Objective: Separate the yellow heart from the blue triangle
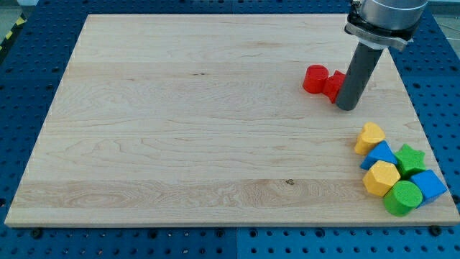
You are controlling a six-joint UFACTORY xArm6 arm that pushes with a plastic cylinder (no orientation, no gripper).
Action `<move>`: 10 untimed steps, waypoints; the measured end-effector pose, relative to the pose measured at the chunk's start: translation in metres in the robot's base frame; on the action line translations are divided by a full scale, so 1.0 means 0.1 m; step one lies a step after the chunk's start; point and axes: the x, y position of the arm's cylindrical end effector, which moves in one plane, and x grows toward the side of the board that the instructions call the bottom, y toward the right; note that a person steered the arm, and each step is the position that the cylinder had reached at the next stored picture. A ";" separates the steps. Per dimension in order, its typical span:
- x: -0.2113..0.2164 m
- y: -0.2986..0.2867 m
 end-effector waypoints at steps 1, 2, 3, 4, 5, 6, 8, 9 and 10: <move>0.01 0.11; 0.10 0.37; 0.33 0.51; 0.46 0.51; 0.48 0.47; 0.51 0.45; 0.64 0.10; 0.64 -0.52; 0.64 -1.10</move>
